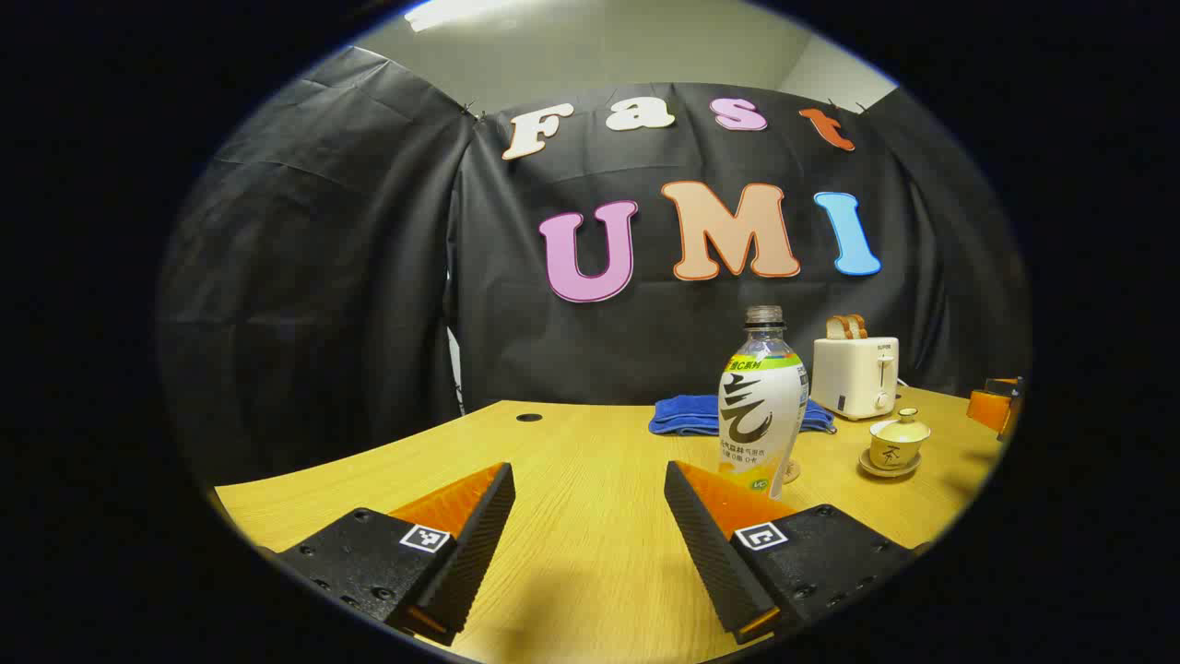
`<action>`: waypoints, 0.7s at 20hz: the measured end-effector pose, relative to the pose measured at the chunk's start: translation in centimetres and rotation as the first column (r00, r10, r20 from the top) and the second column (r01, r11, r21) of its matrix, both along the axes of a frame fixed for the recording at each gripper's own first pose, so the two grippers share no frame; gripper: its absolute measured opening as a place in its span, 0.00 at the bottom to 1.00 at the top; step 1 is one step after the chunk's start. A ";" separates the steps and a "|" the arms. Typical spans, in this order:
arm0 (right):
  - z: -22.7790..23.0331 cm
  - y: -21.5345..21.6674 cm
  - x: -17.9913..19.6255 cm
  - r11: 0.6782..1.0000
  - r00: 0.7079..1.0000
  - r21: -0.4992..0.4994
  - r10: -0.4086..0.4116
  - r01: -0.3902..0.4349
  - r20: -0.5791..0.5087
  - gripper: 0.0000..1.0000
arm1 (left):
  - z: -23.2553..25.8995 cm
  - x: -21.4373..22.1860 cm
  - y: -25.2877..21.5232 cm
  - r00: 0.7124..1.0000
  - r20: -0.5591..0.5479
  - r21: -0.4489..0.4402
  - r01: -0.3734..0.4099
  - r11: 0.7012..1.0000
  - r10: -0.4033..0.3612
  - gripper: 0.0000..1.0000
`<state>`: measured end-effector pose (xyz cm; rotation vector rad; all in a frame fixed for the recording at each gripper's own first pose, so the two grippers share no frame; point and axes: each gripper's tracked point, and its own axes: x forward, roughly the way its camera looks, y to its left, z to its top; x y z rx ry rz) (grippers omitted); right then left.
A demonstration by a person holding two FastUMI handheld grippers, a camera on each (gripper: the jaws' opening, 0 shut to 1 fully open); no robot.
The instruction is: Open the teacup lid with one hand, grasp the water bottle and pour water into the teacup with the other hand; after pouring, place the water bottle on the coaster and then close the teacup lid.
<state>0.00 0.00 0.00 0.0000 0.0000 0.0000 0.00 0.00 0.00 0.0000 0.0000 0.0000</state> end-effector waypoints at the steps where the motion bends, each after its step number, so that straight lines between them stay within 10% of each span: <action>1: -0.1 0.0 0.0 1.000 1.000 0.000 0.000 0.000 0.000 0.96 | 0.1 0.0 0.0 1.000 0.000 0.000 0.000 1.000 0.000 0.96; 14: 0.0 0.0 0.1 1.000 1.000 0.000 0.000 0.000 0.000 0.96 | 0.0 0.1 -0.1 1.000 -0.001 -0.001 -0.001 1.000 0.001 0.96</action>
